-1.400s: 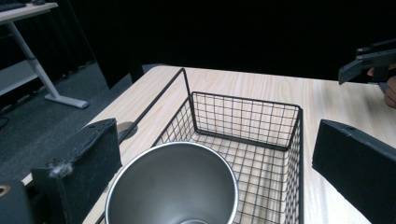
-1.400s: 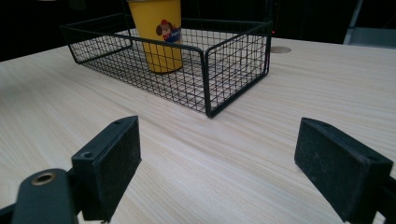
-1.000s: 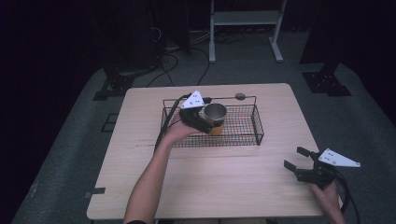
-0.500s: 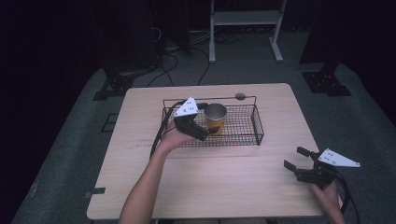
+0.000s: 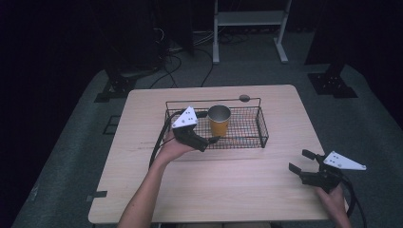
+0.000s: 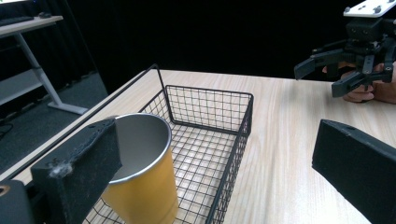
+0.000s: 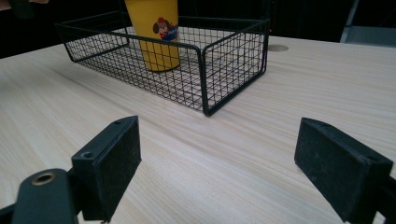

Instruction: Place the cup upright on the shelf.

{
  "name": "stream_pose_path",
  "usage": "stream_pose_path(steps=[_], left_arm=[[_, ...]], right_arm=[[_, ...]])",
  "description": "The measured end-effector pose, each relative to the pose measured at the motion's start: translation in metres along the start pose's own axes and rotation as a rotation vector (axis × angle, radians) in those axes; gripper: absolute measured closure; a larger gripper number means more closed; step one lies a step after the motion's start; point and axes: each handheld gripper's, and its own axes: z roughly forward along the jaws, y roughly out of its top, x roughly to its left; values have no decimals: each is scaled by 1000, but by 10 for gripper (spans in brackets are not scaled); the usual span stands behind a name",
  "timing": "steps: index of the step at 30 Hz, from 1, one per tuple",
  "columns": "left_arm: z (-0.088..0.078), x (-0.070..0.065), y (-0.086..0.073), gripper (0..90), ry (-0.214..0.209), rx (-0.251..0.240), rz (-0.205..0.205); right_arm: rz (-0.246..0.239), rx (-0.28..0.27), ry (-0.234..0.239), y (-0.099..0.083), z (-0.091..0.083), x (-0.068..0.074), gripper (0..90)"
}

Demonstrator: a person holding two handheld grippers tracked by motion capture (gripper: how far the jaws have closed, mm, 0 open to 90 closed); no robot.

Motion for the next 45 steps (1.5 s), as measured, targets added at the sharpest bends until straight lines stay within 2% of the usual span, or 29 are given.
stream_pose_path(steps=[32, 45], left_arm=[[-30, -31, -21, 6, 13, -48, -16], [-42, -43, -32, 6, 23, -49, -26]], right_arm=[[2, 3, -7, 0, 0, 0, 135], [-2, 9, -11, 0, 1, 0, 135]])
